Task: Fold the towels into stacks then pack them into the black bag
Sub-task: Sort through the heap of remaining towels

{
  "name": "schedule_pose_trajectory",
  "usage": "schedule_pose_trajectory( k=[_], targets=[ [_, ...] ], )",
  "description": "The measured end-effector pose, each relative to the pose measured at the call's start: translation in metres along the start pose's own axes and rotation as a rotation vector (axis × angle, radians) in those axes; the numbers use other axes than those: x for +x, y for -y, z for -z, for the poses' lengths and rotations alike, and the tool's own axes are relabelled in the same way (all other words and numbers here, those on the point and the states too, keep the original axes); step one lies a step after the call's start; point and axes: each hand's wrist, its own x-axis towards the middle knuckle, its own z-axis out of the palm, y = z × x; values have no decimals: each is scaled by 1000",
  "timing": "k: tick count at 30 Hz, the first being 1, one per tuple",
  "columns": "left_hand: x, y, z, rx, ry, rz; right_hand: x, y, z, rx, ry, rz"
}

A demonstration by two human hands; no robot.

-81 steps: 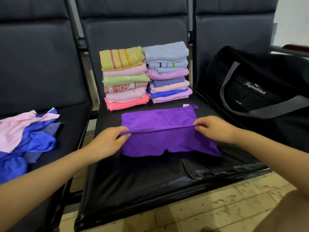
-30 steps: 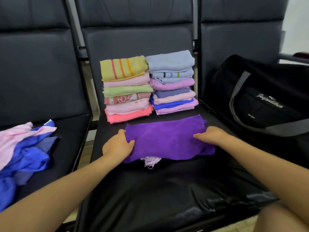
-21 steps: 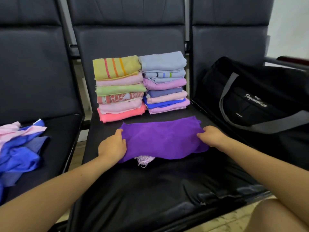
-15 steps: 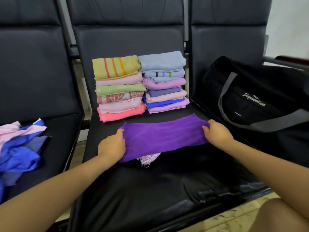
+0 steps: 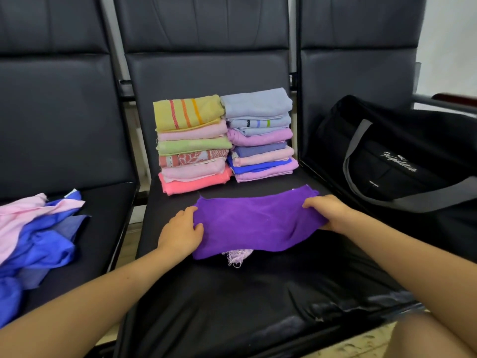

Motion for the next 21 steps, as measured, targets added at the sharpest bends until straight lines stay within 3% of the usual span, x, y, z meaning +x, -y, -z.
schedule_pose_trajectory(
  k=[3, 5, 10, 14, 16, 18, 20, 21],
  targets=[
    [3, 5, 3, -88, 2, 21, -2, 18, -17, 222, 7, 19],
    [2, 6, 6, -134, 5, 20, -9, 32, -34, 232, 0, 95],
    [-3, 8, 9, -118, 5, -26, -32, 42, -80, -245, 140, 381],
    [-3, 11, 6, -80, 11, -75, -37, 30, -100, -544, 388, 344],
    [-2, 13, 4, -79, 12, -77, -28, 24, -98, -594, 294, 386],
    [-1, 14, 3, -89, 12, -70, -13, 17, -88, -623, 87, 415],
    [-1, 14, 2, -92, 3, -62, -6, 12, -77, -614, -27, 334],
    [-1, 13, 1, -88, -2, -62, -5, 9, -73, -558, -2, 241]
  ],
)
